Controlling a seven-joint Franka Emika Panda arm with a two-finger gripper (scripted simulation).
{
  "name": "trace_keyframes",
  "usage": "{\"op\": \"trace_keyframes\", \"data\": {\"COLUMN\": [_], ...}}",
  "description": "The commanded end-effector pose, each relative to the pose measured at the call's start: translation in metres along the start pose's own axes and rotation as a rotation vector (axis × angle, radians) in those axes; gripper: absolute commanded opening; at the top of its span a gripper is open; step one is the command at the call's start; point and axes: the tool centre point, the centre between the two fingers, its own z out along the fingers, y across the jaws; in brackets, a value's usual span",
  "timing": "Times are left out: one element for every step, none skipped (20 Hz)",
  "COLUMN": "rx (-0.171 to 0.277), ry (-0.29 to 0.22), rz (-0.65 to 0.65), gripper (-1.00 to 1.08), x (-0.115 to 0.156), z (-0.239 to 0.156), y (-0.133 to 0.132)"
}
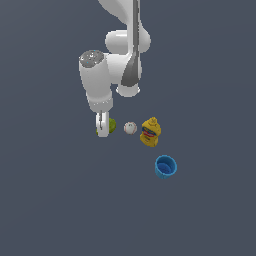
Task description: Pick up a designated object from a clutter of objects.
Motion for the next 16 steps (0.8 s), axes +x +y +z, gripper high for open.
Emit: {"op": "trace_keyframes", "data": {"rx": [0.001, 0.001, 0.001, 0.001, 0.001, 0.001, 0.001, 0.001, 0.001, 0.001, 0.001, 0.001, 0.001, 0.001, 0.001, 0.001], "ry": [0.003, 0.003, 0.004, 0.004, 0.004, 0.004, 0.004, 0.004, 0.004, 0.003, 0.003, 0.002, 0.002, 0.002, 0.001, 0.001], "rz": [0.001, 0.001, 0.001, 0.001, 0.001, 0.001, 0.001, 0.001, 0.001, 0.000, 0.000, 0.000, 0.000, 0.000, -0.001, -0.001], "gripper": [-1.00, -1.00, -1.00, -1.00, -1.00, -1.00, -1.00, -1.00, -1.00, -1.00, -1.00, -1.00, -1.00, -1.00, -1.00, -1.00], "x": [-0.019, -0.026, -0.034, -0.041, -0.049, -0.056, -0.064, -0.071, -0.079, -0.087, -0.094, -0.101, -0.108, -0.114, -0.120, -0.126], "z": [-0.024, -0.034, -0.043, -0.052, -0.062, -0.071, -0.080, -0.089, -0.098, -0.107, -0.116, -0.125, -0.133, -0.141, -0.148, -0.155], "y": [-0.006, -0.009, -0.011, -0.014, -0.017, -0.019, -0.022, -0.024, -0.027, -0.030, -0.033, -0.035, -0.038, -0.040, -0.043, -0.045]}}
